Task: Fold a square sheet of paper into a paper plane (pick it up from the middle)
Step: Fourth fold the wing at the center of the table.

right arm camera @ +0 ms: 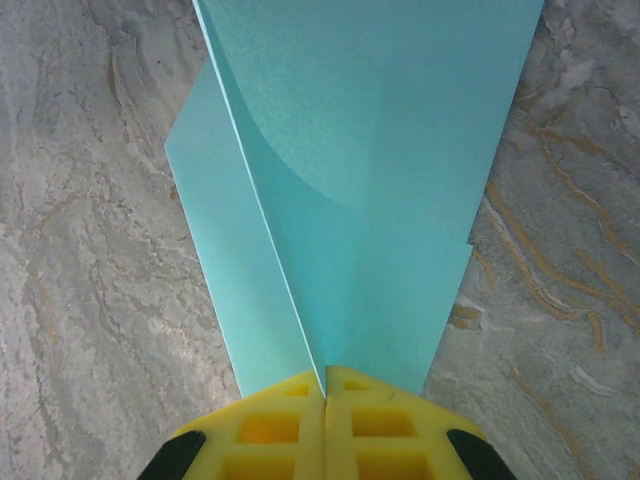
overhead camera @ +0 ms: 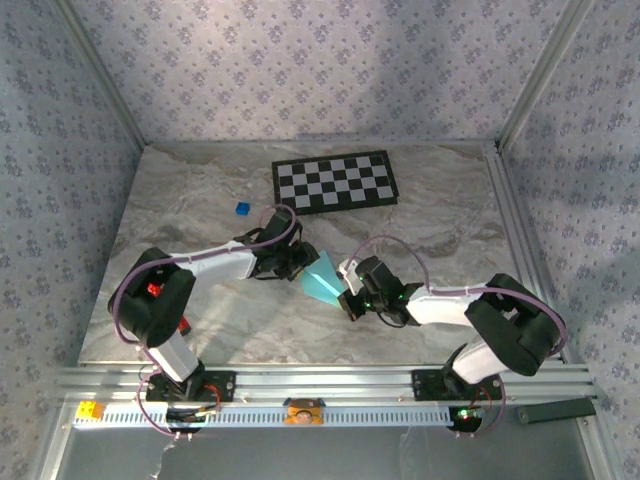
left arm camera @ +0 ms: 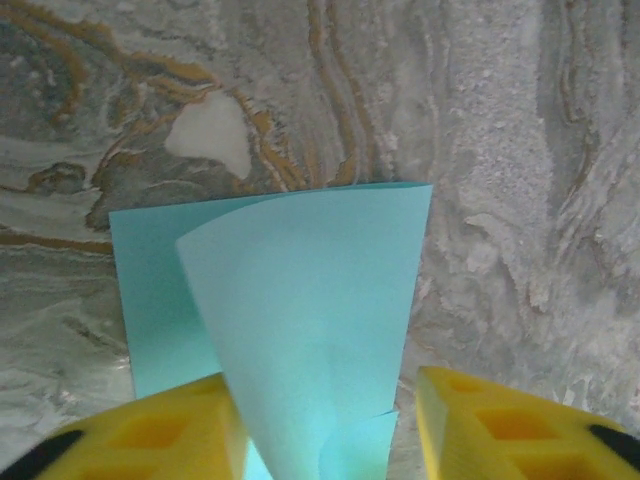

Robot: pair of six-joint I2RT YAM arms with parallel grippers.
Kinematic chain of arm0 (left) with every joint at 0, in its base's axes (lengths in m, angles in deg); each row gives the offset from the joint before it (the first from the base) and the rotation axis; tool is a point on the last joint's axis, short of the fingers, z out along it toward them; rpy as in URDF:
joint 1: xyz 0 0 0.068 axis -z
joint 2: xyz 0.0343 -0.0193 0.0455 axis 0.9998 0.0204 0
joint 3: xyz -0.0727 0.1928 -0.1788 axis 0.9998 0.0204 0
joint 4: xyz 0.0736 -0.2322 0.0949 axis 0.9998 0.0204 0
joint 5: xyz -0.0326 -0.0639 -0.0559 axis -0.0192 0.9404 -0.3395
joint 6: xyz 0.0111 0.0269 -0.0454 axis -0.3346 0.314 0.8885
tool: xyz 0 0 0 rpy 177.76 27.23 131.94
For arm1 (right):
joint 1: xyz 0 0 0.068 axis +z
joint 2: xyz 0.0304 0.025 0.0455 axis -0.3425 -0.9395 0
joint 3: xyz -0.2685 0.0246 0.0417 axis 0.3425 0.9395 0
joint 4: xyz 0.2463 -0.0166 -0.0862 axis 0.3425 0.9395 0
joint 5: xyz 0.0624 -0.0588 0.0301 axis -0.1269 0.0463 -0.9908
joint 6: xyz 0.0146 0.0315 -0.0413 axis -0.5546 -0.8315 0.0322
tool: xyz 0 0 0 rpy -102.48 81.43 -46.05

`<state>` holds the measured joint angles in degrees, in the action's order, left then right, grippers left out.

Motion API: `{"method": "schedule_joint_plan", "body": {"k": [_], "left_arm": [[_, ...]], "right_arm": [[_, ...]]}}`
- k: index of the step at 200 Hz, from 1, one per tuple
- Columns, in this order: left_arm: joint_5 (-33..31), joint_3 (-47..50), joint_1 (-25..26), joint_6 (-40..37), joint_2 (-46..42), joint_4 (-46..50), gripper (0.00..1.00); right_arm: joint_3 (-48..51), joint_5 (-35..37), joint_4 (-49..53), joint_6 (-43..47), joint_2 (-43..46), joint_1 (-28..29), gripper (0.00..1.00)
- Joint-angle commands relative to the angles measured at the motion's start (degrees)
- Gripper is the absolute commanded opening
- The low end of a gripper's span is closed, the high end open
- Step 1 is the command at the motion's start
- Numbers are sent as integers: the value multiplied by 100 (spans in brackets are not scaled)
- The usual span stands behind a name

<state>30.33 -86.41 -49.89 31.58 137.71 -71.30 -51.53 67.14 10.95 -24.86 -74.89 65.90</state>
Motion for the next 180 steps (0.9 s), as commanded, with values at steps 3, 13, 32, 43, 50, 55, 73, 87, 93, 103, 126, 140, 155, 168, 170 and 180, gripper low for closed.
{"method": "schedule_joint_plan", "body": {"k": [3,13,32,43,50,55,73,87,93,103,126,140,155,168,170,180], "left_arm": [[60,-211,-35,-3,117,299,35],[20,-202,-35,14,101,305,31],[36,-210,-49,34,91,305,17],[57,-219,-50,53,84,314,9],[62,-220,-44,91,76,334,6],[67,-207,-44,117,53,317,5],[91,-160,-46,223,-4,214,5],[134,-167,-45,264,-14,168,4],[145,-173,-44,264,-14,159,3],[148,-187,-44,283,-6,159,3],[156,-193,-44,309,-6,147,3],[158,-186,-45,334,-13,137,3],[161,-201,-47,343,-14,119,3],[165,-219,-44,354,-5,132,3],[165,-213,-44,352,-3,132,3],[174,-225,-51,365,3,128,3]], "right_arm": [[-143,233,140,163,130,50,6],[-148,270,157,173,141,62,7],[-165,316,206,227,165,105,9],[-200,410,302,280,211,154,10],[-241,449,388,325,235,184,11],[-269,477,457,366,243,206,12],[-379,650,663,532,239,315,15],[-446,778,772,637,201,406,18],[-467,868,811,656,168,447,19],[-526,965,870,712,114,515,20],[-643,1285,1005,813,-10,667,22],[-703,1483,1077,850,-34,766,24],[-757,1724,1135,860,-57,873,25],[-770,1817,1135,833,-54,912,25],[-779,1841,1141,820,-64,915,25],[-811,1918,1182,760,-74,953,25]]}}
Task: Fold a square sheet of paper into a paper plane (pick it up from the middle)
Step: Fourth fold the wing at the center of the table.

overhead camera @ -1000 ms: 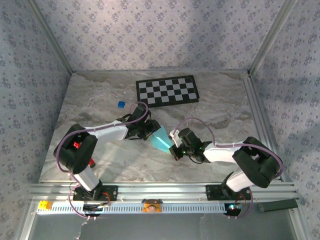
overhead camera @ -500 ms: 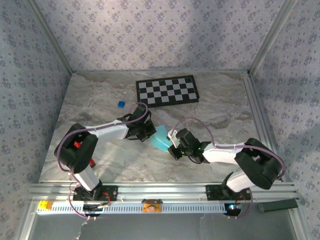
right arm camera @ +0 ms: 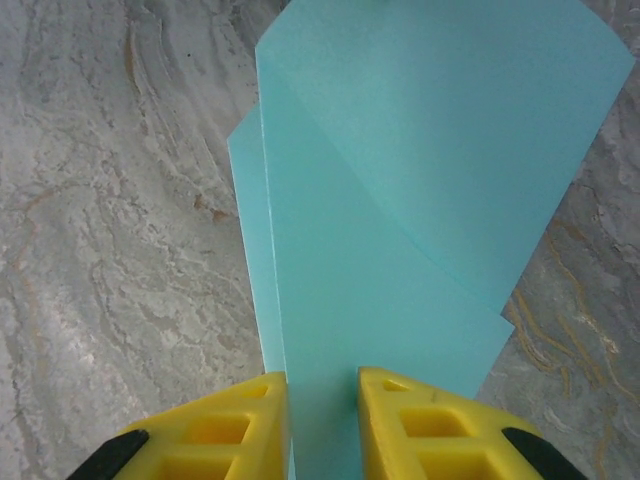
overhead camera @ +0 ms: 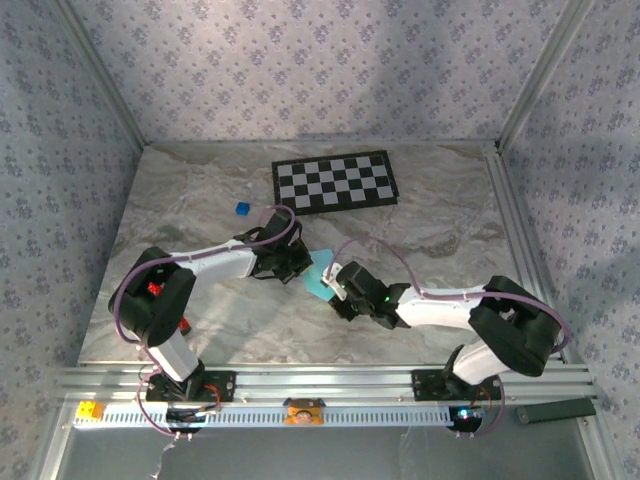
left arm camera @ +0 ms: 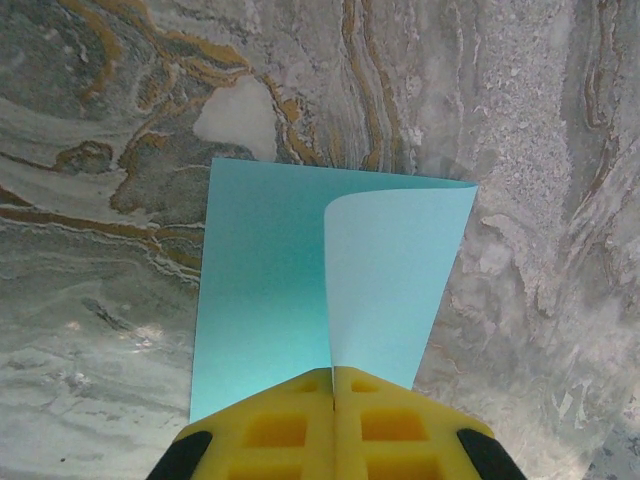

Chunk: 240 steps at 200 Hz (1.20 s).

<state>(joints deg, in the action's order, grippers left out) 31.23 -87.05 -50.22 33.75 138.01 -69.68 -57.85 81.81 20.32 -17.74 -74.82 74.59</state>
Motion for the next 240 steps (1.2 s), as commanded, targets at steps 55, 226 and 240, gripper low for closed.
{"method": "schedule_joint_plan", "body": {"k": [55,226,240], "left_arm": [[111,-185,-21,162,-9,-48,3],[120,-155,-74,166,22,-38,3],[115,-156,-74,164,16,-46,3]], "right_arm": [[-293,1019,268,-95,-231,387,28],[-154,1105,231,-459,-75,428,20],[-108,1071,194,-459,-20,423,21]]}}
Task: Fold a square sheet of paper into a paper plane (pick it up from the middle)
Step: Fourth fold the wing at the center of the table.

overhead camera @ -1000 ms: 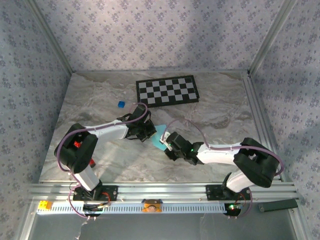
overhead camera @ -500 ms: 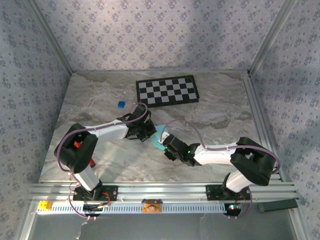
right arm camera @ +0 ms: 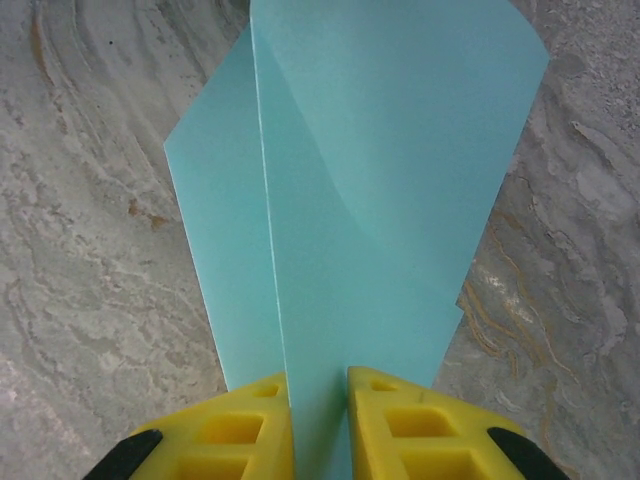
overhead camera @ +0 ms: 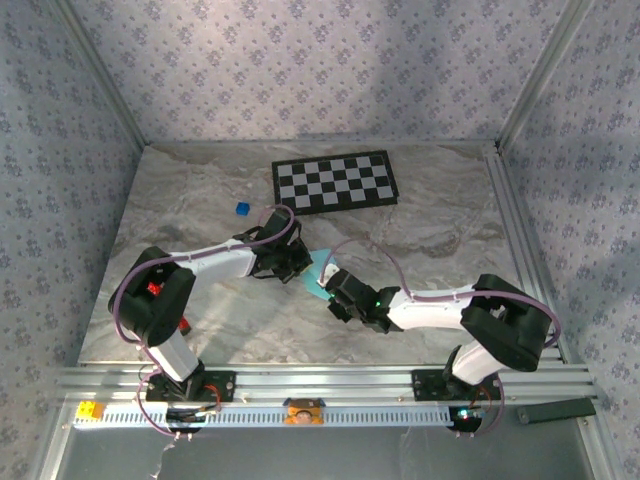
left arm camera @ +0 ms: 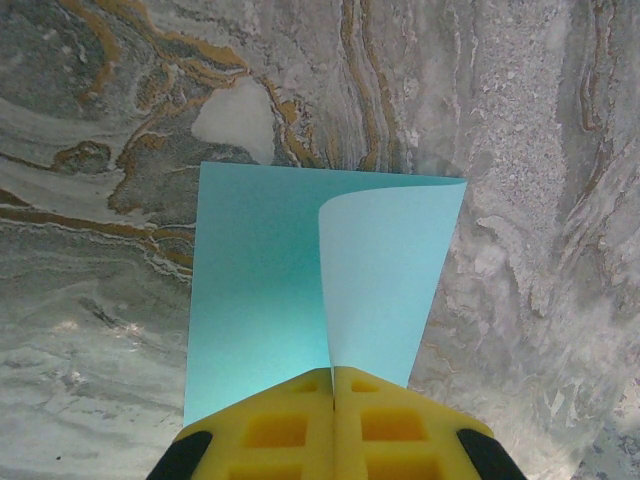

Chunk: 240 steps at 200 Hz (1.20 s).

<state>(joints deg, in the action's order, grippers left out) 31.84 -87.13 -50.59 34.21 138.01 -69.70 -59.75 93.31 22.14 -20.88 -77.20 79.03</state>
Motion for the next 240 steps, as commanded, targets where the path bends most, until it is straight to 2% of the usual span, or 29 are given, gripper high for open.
{"method": "schedule_joint_plan", "body": {"k": [1,66,184,240], "left_arm": [[56,-148,-41,117,16,-49,3],[68,-156,-39,125,35,-53,3],[93,-174,-42,126,43,-61,3],[85,-162,-38,125,43,-39,3]], "right_arm": [[86,-81,13,-144,218,-21,21],[127,-174,-33,-103,148,-29,15],[101,-14,-28,-197,40,-67,17],[101,-179,-101,-249,40,-99,9]]}}
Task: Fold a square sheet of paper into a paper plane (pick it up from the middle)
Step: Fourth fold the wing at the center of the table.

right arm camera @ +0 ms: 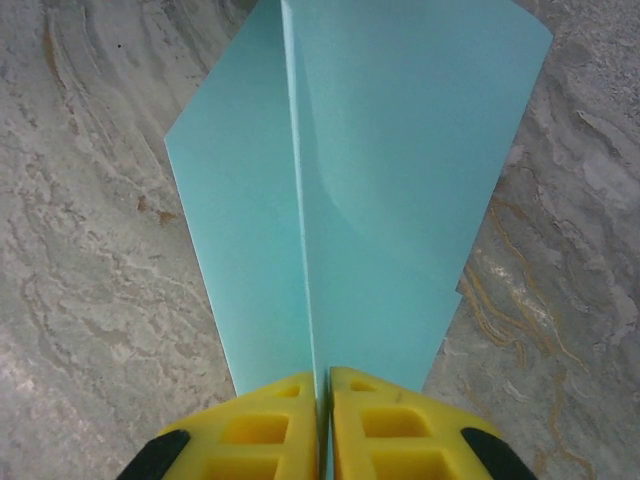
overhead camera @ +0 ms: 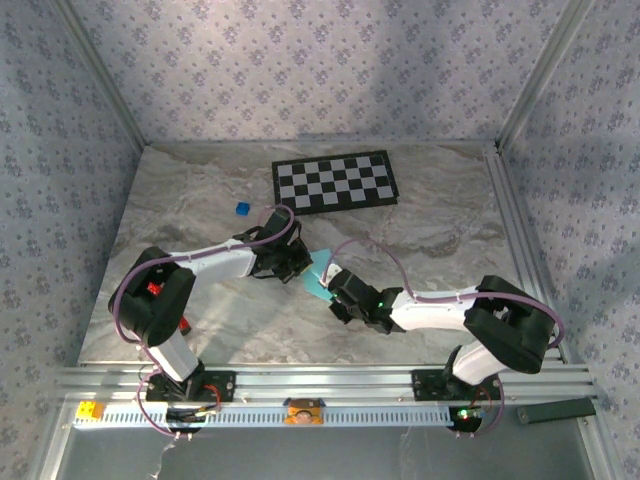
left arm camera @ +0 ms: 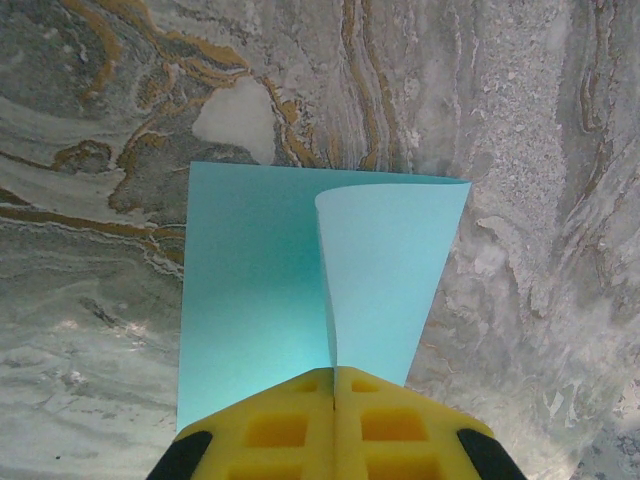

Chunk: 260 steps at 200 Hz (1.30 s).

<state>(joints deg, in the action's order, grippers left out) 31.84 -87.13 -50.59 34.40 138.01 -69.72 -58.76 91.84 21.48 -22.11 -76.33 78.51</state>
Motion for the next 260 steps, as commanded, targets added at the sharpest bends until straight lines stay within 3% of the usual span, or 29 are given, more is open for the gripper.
{"method": "schedule_joint_plan", "body": {"k": [1,18,72,87,147,226,260], "left_arm": [[85,-164,-37,105,43,-35,3],[63,-165,-41,89,19,-50,5],[-418,-144,-51,-138,-457,238,31],[-559,-146,-47,-189,-600,387,33],[-806,153,-49,-112,-998,449,34],[-600,284,-48,-236,-939,116,25],[-543,333,-43,-298,-899,59,22]], "right_arm": [[2,-33,-35,-131,-51,-51,8],[9,-175,-62,-194,-53,-87,4],[63,-790,-229,-637,-102,-360,0],[114,-974,-384,-758,-142,-407,0],[183,-1627,-756,-1262,-322,-719,0],[223,-3993,-1501,-2406,-730,-1732,0],[159,-4507,-1619,-2668,-770,-1990,0]]}}
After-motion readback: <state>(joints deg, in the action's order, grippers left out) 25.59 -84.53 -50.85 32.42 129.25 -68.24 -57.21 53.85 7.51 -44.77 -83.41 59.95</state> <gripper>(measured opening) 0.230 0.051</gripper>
